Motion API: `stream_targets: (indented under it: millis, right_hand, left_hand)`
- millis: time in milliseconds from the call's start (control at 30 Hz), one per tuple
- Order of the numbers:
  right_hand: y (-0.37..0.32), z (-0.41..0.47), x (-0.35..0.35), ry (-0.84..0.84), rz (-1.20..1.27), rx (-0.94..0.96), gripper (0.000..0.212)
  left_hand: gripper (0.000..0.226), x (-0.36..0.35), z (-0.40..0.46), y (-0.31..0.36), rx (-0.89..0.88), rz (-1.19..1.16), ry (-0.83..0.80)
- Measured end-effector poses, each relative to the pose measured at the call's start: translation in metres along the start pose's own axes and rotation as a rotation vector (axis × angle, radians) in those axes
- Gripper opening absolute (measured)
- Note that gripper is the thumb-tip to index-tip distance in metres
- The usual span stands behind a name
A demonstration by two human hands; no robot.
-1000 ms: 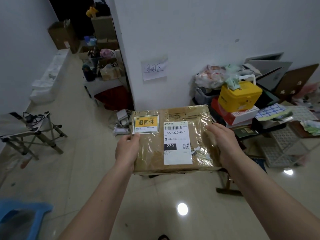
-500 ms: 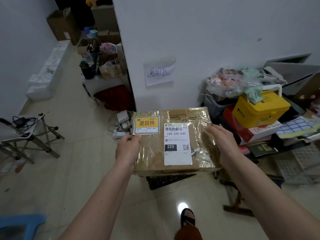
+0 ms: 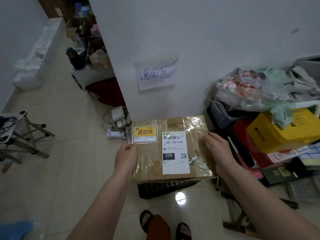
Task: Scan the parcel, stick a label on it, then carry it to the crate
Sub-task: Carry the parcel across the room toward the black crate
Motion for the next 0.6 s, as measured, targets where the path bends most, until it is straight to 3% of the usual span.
stream_targets:
  millis: [133, 400, 600]
  right_hand:
    - [0.010, 0.038, -0.013, 0.040, -0.021, 0.006, 0.008]
    - [0.042, 0.114, -0.042, 0.033, -0.062, -0.059, 0.024]
    - [0.090, 0.174, -0.051, 0.016, -0.112, -0.162, 0.015]
  left_hand:
    - [0.020, -0.018, 0.046, 0.010, 0.009, 0.018, -0.039]
    - [0.024, -0.049, 0.133, -0.004, 0.122, 0.053, -0.144]
    - [0.025, -0.081, 0.187, -0.040, 0.174, 0.053, -0.122]
Point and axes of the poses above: each hand's wrist, its own z-axis towards the middle knuckle, its own x-axis out of the back of the hand, y = z × x, the point moved 3 cm from there along z, towards the middle knuckle, and after that the axes turned 4 degrees about x, right-handed, at the moved point
